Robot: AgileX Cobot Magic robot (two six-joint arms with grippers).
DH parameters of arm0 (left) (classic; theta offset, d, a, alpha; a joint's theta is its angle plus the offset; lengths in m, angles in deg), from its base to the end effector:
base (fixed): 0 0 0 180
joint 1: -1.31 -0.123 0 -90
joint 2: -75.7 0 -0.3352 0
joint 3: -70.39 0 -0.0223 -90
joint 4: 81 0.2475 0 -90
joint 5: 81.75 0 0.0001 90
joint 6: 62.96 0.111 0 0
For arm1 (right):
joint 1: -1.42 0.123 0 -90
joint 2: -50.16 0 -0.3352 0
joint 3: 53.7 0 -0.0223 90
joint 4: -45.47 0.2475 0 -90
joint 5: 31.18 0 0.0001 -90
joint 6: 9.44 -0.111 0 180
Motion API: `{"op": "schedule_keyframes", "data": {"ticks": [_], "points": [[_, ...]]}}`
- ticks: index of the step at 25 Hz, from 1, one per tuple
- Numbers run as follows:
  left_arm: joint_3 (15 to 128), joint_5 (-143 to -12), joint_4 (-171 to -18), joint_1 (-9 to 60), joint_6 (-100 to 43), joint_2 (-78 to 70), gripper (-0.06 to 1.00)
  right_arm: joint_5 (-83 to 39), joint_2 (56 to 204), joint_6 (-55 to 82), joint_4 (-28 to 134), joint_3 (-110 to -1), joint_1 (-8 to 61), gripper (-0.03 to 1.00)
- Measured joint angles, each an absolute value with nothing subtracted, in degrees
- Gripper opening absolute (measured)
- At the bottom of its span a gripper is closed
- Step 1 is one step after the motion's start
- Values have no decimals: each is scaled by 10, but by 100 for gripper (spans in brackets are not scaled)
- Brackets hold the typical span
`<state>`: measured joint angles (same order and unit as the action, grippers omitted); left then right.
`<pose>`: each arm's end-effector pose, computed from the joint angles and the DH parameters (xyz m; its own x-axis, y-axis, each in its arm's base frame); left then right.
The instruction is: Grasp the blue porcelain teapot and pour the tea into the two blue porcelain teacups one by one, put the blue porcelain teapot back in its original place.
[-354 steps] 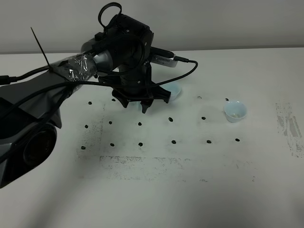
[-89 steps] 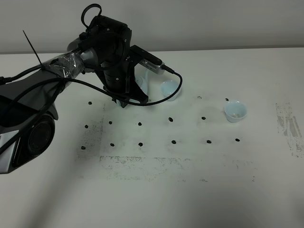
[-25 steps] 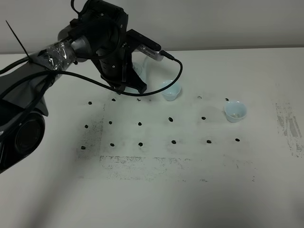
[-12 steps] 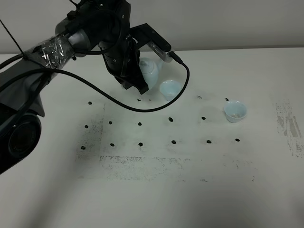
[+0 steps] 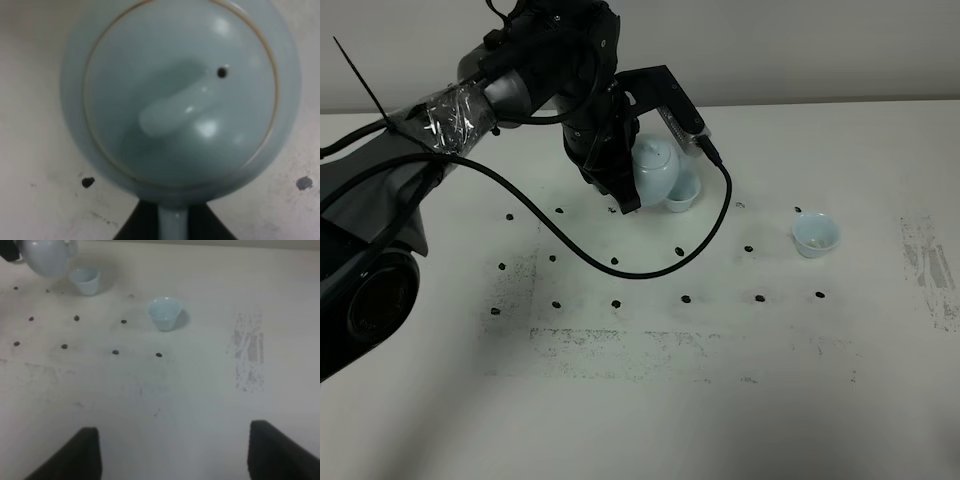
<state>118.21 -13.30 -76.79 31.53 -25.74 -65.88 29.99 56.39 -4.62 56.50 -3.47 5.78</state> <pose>0.4747 -0.2677 0.2319 -0.3382 0.9200 -0.1982 0.8925 0.3803 0.2425 -0.0432 0.0154 0.2646 -0.4575 -0.0254 -0.8888 -0.2192 0.9720 0.0851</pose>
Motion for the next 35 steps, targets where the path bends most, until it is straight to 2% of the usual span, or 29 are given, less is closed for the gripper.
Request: {"op": "schedule_keyframes", "data": {"ticks": [7,22,35], "points": [[1182,-135,-768,338,-194,-659,4,300,564,-46,565,-35,58,59],[1182,-221,-768,366,-151,-663,4,300,564,-46,565,-35,58,59],[1209,-245,-788,379,-101,-715,4,300,564,-46,565,-35,58,59]]}}
